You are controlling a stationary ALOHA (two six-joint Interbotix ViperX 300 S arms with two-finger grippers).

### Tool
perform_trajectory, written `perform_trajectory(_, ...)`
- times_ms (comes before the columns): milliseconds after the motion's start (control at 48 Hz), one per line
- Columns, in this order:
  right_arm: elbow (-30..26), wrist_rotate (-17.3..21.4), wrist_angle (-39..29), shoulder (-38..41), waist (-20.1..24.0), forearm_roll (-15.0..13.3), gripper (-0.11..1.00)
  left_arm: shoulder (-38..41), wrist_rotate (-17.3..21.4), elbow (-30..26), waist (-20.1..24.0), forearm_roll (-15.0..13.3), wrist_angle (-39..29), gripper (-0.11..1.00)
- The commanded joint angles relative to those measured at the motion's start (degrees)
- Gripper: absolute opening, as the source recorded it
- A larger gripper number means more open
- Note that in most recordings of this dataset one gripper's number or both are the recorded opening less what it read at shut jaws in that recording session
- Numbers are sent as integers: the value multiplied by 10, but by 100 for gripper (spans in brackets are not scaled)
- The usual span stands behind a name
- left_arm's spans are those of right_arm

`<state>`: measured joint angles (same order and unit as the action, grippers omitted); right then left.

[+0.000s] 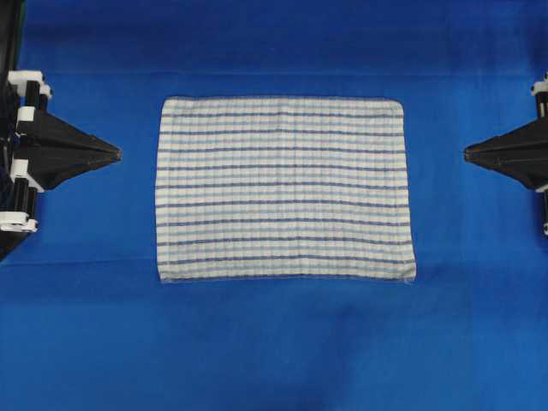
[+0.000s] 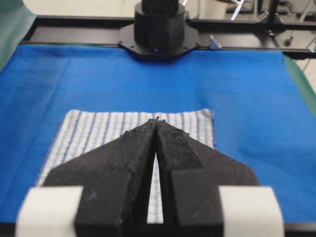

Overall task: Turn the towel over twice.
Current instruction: 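Move both grippers to the towel's far corners and pinch them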

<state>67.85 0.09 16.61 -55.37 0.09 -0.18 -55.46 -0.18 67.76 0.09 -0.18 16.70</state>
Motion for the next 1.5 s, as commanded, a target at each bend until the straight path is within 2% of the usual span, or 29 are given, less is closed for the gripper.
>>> perform_trajectory(0,-16,-1,0,9,-9,1,0,6,11,-9,11,-6,1,0)
perform_trajectory(271,-20,4,-44,26,-63,1,0,24,29,-8,35,-7,3,0)
perform_trajectory(583,-11,4,-64,89,-157,4,1,105,39,-4,113,-6,5,2)
perform_trajectory(646,-11,4,-64,105,-173,5,1,125,39,-4,126,-6,10,10)
perform_trajectory(708,-11,4,-64,128,-191,5,5,147,40,-4,138,-6,14,27)
perform_trajectory(833,-15,4,-62,175,-220,5,42,197,40,-2,178,-6,24,65)
perform_trajectory(896,-18,4,-62,202,-234,5,59,223,40,1,199,-6,30,80)
perform_trajectory(938,-19,4,-62,222,-241,5,65,244,40,2,210,-6,35,81)
perform_trajectory(1062,-33,4,-61,292,-256,4,58,313,40,-3,229,-6,65,78)
perform_trajectory(1312,-66,4,-45,419,-275,4,59,438,40,-6,263,-6,132,83)
perform_trajectory(1479,-83,4,-25,501,-288,4,59,501,41,-15,282,-6,147,83)
